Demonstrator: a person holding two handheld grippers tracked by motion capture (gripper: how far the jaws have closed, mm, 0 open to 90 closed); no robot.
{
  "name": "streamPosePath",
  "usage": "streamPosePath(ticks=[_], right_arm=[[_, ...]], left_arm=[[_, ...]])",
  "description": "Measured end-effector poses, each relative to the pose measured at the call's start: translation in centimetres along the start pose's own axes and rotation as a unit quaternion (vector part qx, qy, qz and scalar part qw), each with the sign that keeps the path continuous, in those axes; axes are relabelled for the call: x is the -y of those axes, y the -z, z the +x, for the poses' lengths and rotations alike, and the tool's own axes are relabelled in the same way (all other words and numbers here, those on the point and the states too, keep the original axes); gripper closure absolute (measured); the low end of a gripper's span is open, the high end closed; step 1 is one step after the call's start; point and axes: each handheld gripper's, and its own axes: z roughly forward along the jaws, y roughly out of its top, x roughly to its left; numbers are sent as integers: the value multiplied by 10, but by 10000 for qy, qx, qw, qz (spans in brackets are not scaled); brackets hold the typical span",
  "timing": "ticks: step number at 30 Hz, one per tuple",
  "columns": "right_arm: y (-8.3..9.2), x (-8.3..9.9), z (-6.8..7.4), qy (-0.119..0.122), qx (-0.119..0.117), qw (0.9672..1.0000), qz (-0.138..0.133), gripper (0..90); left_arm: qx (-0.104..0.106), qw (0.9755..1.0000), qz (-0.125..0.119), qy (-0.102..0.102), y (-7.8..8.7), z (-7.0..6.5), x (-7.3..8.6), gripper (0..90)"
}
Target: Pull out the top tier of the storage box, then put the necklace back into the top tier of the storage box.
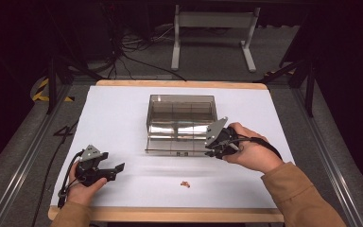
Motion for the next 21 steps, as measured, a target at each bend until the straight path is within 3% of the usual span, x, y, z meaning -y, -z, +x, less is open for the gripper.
streamPosePath(ticks=[2, 8, 10, 21], right_arm=[[4, 0, 0, -59, 54, 9999, -102, 697], [13, -1, 6, -710, 10, 9964, -463, 631], [16, -1, 8, -824, -18, 9950, -562, 628], [13, -3, 27, -1075, 5, 9885, -1066, 570]], left_arm=[[-13, 10000, -32, 24, 0, 0, 0, 195], [-7, 10000, -22, -7, -2, -1, -2, 195], [2, 10000, -32, 22, -2, -1, -3, 195], [-3, 10000, -27, -4, -2, -1, -3, 195]])
